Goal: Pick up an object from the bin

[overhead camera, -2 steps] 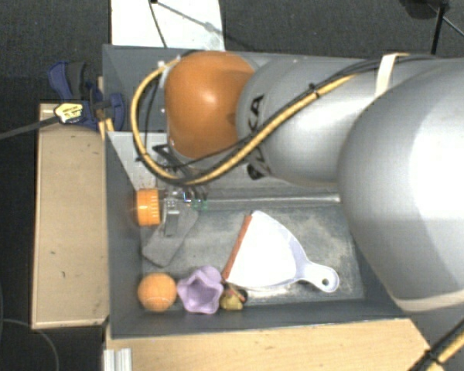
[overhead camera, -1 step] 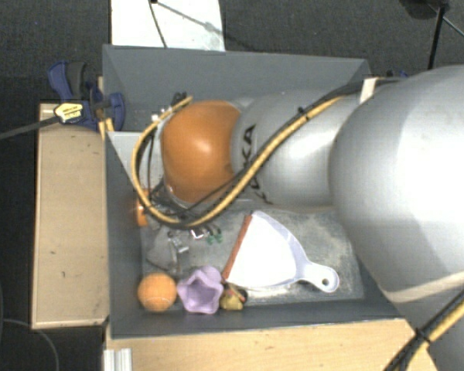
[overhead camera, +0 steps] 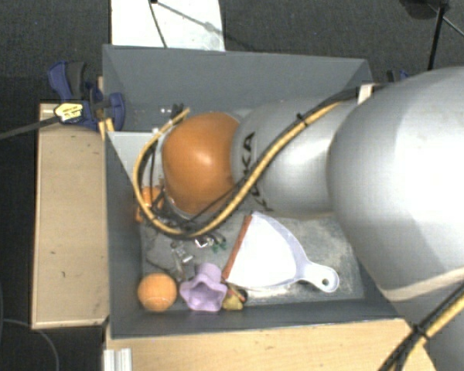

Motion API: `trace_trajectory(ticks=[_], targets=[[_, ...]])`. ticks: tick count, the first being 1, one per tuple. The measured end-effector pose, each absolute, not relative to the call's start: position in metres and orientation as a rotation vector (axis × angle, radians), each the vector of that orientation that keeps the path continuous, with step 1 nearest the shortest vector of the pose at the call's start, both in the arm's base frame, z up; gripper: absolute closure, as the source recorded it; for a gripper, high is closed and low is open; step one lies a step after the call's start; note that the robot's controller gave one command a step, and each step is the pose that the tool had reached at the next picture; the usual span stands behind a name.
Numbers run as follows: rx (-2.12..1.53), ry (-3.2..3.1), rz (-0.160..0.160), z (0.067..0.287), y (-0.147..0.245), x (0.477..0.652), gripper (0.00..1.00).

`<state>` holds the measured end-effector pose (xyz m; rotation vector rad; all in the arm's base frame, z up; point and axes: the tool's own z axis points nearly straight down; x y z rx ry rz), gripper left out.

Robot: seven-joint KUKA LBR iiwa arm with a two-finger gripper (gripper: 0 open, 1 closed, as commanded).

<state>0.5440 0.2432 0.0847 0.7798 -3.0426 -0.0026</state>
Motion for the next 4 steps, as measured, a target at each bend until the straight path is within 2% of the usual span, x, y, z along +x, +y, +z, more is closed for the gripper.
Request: trace_trajectory(ticks=[1,2,3,4], targets=[[0.826,-3.035,-0.002,0.099,0.239,0.559,0.0],[0.815,-3.032,-0.006,0.074,0.245,0.556,0.0],[1.484,-2.773,0.0,0.071,0.25,0.568,1.0],[1.482,-2.774,-0.001,0.071,0.25,0.568,1.0]])
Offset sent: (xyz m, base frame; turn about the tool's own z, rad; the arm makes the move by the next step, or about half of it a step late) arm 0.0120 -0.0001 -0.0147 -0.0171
